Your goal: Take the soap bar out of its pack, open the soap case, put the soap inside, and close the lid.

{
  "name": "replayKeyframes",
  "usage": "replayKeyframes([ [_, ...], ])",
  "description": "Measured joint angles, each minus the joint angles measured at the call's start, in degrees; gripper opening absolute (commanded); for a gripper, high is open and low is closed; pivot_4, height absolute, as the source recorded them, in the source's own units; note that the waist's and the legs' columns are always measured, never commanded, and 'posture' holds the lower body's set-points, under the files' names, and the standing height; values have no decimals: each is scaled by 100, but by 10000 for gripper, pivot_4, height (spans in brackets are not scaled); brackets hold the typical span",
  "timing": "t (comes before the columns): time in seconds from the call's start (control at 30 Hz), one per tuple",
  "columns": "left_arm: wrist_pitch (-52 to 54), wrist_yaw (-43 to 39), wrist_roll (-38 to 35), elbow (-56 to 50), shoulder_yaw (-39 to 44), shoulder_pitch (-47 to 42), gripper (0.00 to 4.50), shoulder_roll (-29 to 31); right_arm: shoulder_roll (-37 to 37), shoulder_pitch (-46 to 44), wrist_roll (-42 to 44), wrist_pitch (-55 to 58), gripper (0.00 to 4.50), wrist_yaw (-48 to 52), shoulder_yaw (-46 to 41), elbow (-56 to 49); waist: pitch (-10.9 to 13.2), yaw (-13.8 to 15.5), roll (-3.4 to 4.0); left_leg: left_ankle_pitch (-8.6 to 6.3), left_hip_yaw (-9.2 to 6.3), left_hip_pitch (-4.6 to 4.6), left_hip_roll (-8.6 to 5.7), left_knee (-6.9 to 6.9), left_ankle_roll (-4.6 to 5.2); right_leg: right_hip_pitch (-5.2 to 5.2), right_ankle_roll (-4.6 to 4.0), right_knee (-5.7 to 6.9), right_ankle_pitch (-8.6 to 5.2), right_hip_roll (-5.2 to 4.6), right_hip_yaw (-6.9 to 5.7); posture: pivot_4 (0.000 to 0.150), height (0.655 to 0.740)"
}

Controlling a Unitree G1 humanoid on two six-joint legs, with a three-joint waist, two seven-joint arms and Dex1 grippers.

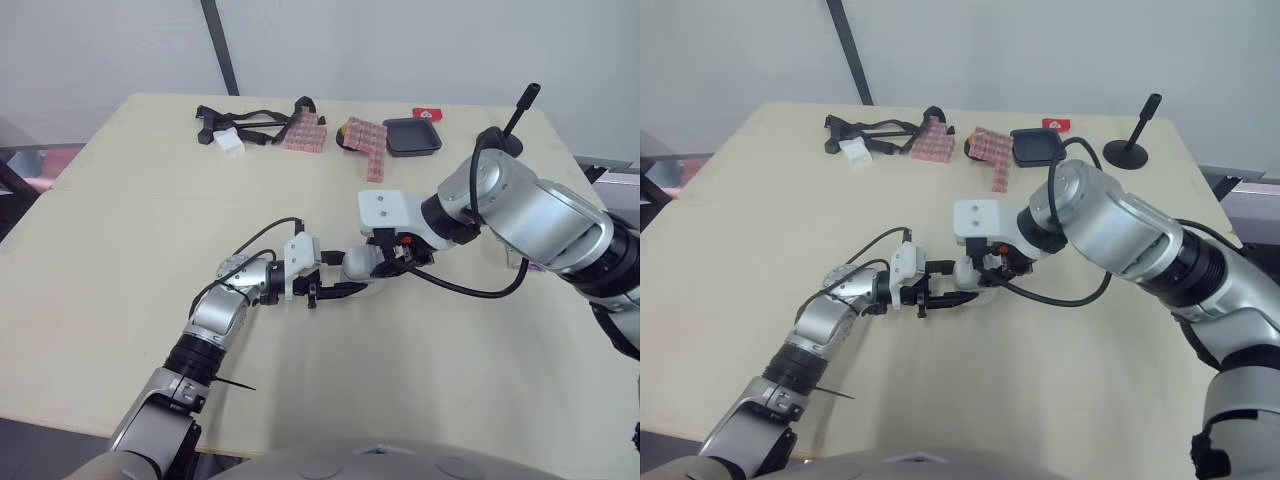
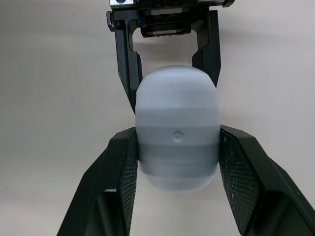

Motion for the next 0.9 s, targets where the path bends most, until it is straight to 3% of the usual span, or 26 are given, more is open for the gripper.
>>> replayKeyframes([
  [0.07,0,0,0,0,5,2,19073,1,10,11,0,-9,19140,0,-25,12,0,-9,0,0,0,1,0,-1,0,1,0,-1,0,0,0,1500,7374],
  [0.13,0,-2,0,0,13,7,19073,3,25,32,1,-14,29596,0,-52,35,0,-18,0,0,0,3,0,-2,0,3,0,-2,0,-1,0,1500,7374],
  [0.3,-140,-102,5,-94,-39,14,19073,-43,164,467,-86,157,44759,-168,516,501,25,10,22,4,7,-39,-10,-1,6,-51,1,-2,2,-5,5,1500,7374],
  [0.5,-140,-100,-2,-100,-39,14,19073,-76,152,409,-112,129,44759,-220,513,532,25,82,21,2,6,-95,-5,-1,3,-79,1,1,2,19,1,1500,7374],
  [0.7,-134,-98,-2,-100,-39,14,19073,-75,140,434,-109,87,44759,-272,457,548,25,132,21,2,7,-95,7,0,3,-80,2,3,2,10,-1,1500,7374],
  [0.9,-128,-102,-1,-107,-41,14,19073,-58,2,935,98,123,44759,-396,-278,462,25,133,20,2,6,-96,7,2,2,-78,2,3,2,11,-1,1500,7374],
])
